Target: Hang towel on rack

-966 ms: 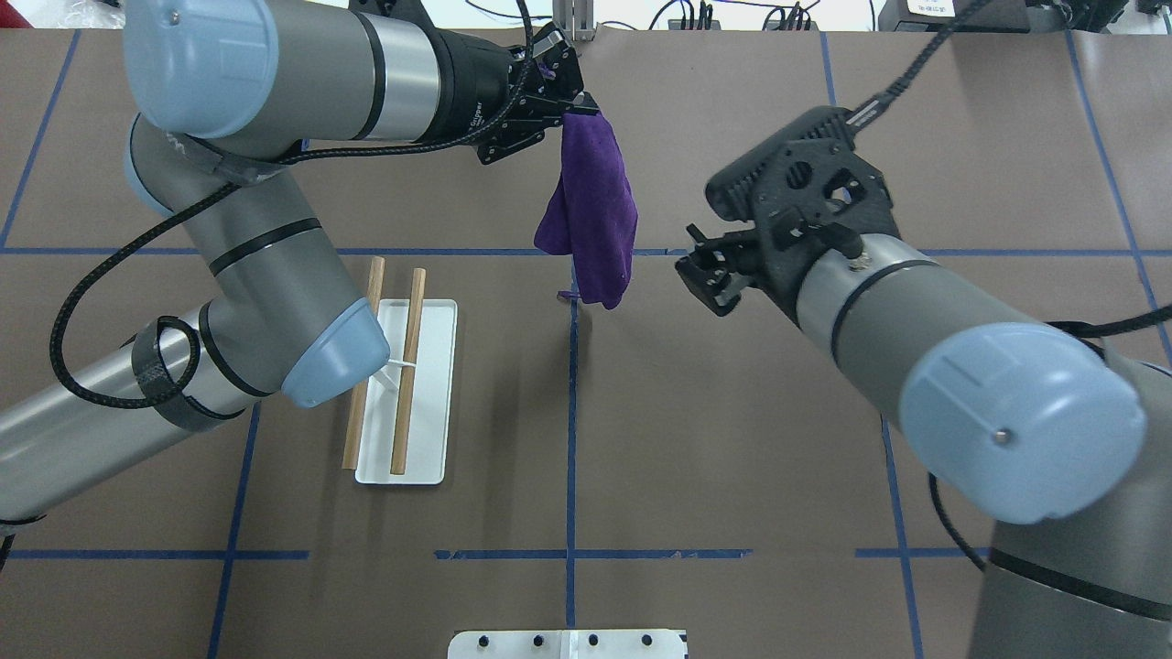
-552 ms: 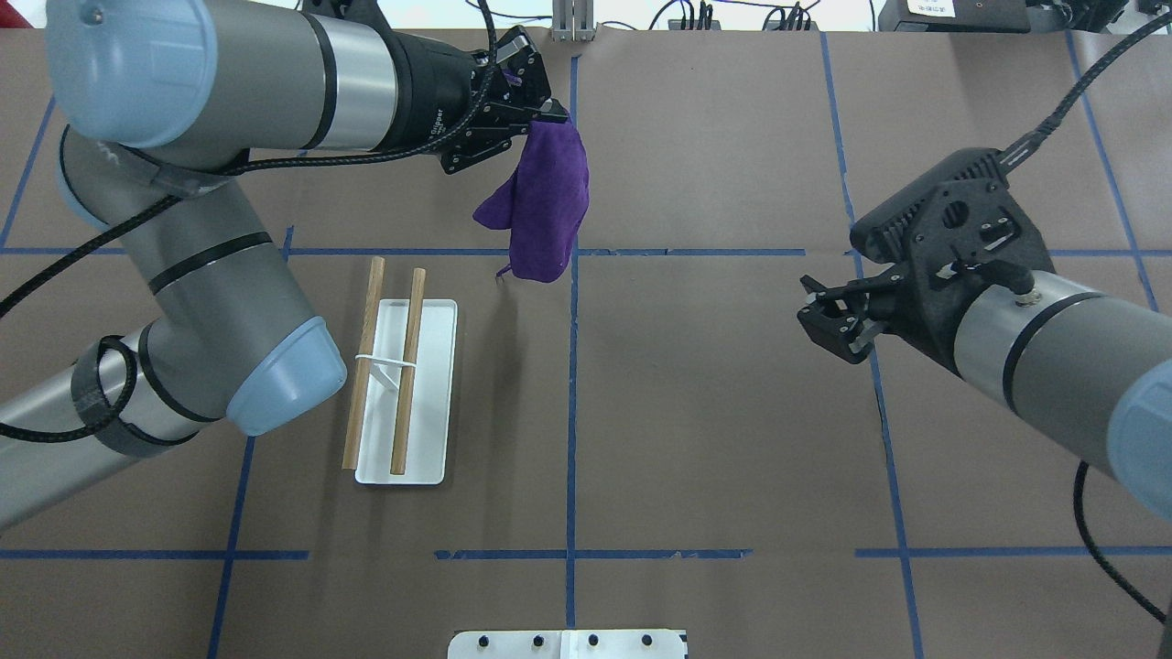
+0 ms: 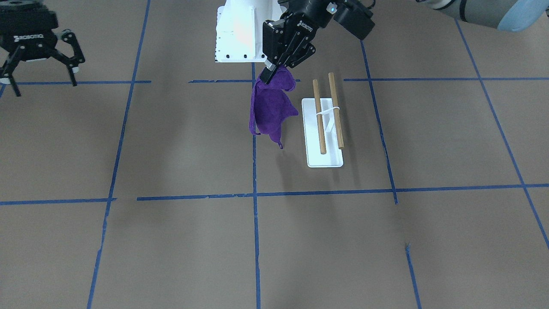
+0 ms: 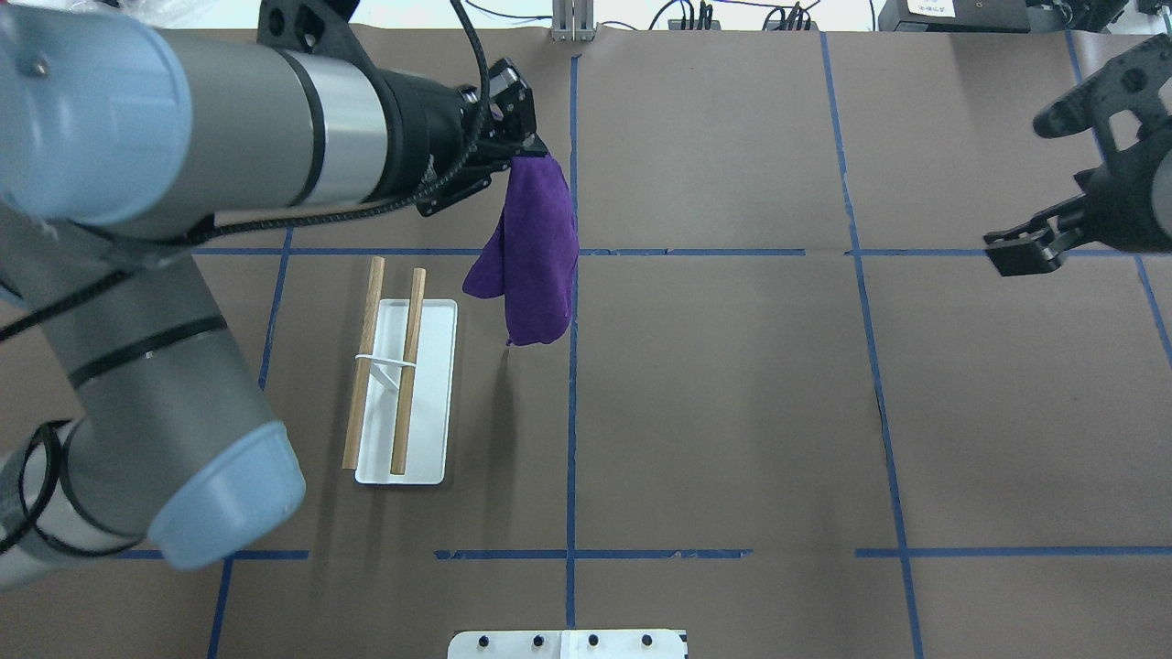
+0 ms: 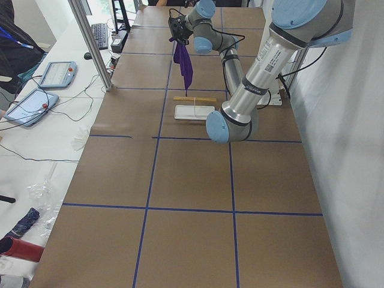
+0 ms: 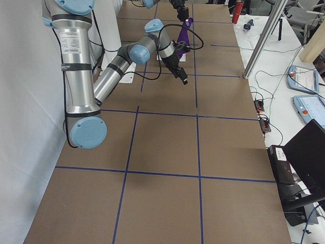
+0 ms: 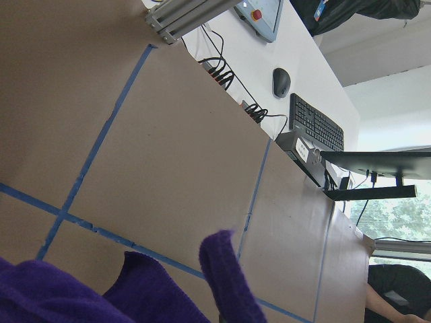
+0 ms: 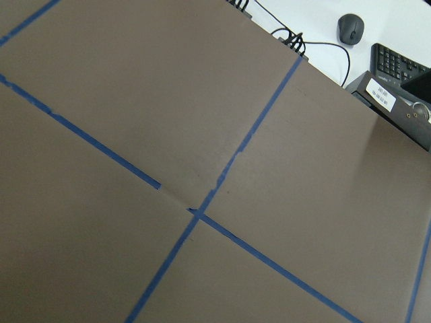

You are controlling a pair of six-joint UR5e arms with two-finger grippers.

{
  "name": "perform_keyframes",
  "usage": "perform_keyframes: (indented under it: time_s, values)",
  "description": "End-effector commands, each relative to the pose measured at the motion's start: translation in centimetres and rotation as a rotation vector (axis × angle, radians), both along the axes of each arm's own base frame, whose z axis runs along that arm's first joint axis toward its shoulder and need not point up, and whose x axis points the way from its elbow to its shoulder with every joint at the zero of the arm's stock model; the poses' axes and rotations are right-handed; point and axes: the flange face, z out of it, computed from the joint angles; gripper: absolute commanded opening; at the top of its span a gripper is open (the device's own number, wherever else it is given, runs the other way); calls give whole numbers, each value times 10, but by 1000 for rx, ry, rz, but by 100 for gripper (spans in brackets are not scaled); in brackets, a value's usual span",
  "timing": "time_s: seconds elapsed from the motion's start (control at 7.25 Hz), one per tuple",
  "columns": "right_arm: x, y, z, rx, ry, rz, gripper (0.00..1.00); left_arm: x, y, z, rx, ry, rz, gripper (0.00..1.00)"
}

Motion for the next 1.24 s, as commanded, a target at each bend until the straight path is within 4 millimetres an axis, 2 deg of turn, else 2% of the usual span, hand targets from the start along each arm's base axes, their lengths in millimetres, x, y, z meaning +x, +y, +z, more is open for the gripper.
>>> perform_keyframes:
  time_s: [0.0, 0.14, 0.55, 0.83, 1.1]
  values:
    - [38, -41, 67, -180, -24, -53, 100, 29, 71, 3, -20, -171, -76, 0]
    - [37, -44, 76, -207, -30, -63, 100, 20, 80, 5, -25, -209, -89, 0]
    - [39, -45, 90, -274, -68, -80, 100, 19, 64, 69, -112, -431, -119, 0]
    - [47, -48, 107, -335, -89, -74, 100, 28, 49, 150, -150, -616, -174, 0]
    - [47, -49, 111, -341, -86, -71, 100, 39, 28, 213, -183, -770, -228, 0]
